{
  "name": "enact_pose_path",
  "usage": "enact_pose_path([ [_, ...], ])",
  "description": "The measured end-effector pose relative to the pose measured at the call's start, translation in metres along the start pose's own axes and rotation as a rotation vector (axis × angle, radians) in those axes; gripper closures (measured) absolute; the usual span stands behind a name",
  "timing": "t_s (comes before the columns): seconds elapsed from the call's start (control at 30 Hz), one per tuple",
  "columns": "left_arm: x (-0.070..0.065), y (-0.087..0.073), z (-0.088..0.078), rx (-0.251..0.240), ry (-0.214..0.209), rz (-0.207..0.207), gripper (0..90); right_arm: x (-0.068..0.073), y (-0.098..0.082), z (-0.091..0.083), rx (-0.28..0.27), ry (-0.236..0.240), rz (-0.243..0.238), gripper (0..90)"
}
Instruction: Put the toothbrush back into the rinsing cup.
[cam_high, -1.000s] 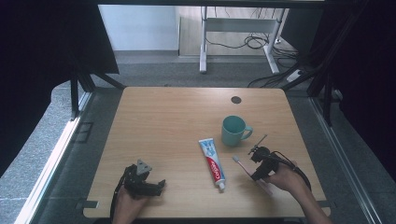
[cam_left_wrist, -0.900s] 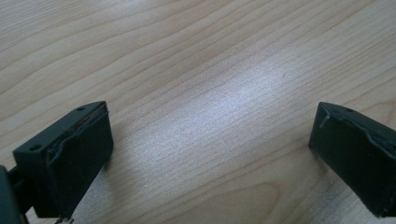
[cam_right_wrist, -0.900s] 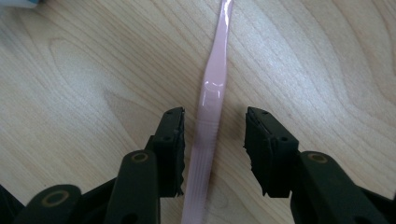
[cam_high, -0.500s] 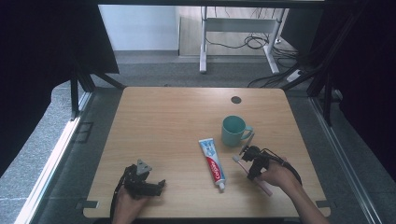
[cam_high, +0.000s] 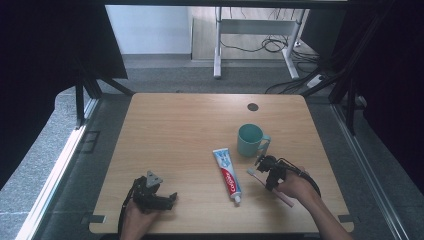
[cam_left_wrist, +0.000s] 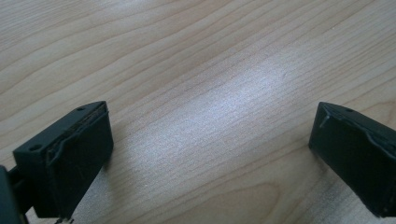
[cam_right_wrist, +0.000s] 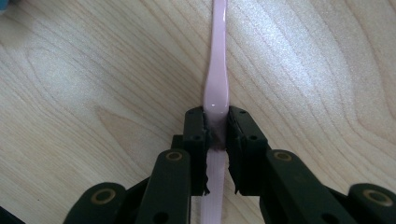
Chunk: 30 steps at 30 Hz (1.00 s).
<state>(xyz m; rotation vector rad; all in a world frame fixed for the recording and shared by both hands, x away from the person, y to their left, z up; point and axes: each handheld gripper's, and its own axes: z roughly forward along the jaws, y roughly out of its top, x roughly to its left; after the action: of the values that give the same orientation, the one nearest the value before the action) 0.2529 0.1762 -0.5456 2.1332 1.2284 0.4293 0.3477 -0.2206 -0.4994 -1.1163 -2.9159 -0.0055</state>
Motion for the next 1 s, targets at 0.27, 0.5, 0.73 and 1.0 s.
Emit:
enact_pose_path([
  [0.27, 0.000, 0.000, 0.000, -0.001, 0.001, -0.001, 0.0, 0.000, -0.001, -0.002, -0.014, 0.004, 0.006, 78.1],
  [0.5, 0.000, 0.000, 0.000, -0.001, 0.000, 0.000, 0.0, -0.003, -0.006, -0.009, -0.054, 0.017, 0.005, 78.1],
  [0.73, 0.000, 0.000, 0.000, 0.000, 0.000, 0.000, 0.0, -0.007, -0.013, -0.013, -0.109, 0.019, 0.003, 78.1],
  [1.0, 0.000, 0.000, 0.000, 0.000, 0.000, 0.000, 0.0, -0.011, -0.026, -0.022, -0.219, 0.037, 0.024, 78.1],
])
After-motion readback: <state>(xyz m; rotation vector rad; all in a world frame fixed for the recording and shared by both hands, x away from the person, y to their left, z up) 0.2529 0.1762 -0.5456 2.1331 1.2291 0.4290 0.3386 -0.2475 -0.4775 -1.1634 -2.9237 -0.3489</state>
